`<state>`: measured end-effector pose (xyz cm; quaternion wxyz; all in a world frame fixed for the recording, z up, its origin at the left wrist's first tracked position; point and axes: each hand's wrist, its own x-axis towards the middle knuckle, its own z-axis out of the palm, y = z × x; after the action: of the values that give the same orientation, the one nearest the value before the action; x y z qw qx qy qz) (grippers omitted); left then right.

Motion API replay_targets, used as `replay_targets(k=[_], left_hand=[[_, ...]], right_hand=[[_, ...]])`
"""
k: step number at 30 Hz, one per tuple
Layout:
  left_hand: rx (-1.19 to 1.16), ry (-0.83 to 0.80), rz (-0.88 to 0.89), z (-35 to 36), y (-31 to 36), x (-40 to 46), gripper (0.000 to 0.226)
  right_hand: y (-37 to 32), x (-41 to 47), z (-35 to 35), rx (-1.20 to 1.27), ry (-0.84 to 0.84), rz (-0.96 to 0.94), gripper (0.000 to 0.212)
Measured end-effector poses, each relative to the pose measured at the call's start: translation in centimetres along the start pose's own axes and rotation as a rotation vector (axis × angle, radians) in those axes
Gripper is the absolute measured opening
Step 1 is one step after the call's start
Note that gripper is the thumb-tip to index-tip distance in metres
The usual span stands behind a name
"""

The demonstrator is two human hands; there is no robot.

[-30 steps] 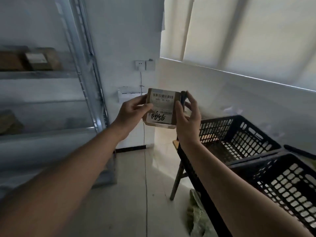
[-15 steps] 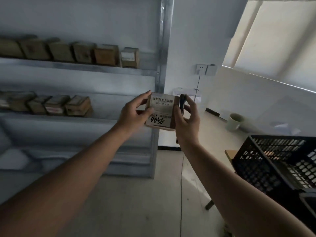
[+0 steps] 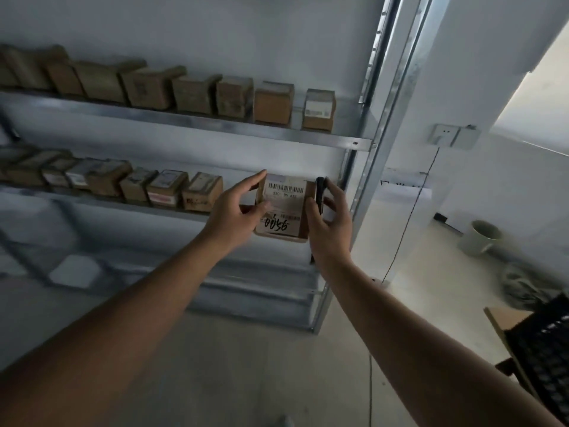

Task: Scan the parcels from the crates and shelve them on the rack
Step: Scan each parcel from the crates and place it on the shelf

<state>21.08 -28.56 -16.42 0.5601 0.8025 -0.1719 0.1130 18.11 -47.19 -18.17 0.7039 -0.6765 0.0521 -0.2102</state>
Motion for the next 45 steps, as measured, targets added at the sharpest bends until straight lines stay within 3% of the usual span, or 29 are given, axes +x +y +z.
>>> replay_targets(k=[8, 16, 27, 34, 45], left_hand=[[0.156, 0.018, -0.082, -3.2, -9.2, 8.8, 0.064], [0.142, -0.035, -0.219, -4.6, -17.2, 16.6, 0.072], [0.039, -0.231, -0.381, -5.0, -29.8, 24.3, 0.088], [-0.005, -0.359, -0.452, -6.0, -36.5, 27.8, 0.085], [0.05, -0.396, -0.469, -4.6, -41.6, 29.9, 0.079]], right_hand=[[7.2, 9.3, 8.4, 0.003, -0.081, 0.095, 0.048], [14.1, 17.9, 14.6, -0.055, -0.106, 0.154, 0.045], [22.7, 24.9, 21.2, -0.163, 0.026, 0.318, 0.045], [27.2, 27.6, 25.5, -0.229, 0.105, 0.394, 0.047], [32.5, 30.4, 27.8, -0.229, 0.152, 0.498, 0.045]])
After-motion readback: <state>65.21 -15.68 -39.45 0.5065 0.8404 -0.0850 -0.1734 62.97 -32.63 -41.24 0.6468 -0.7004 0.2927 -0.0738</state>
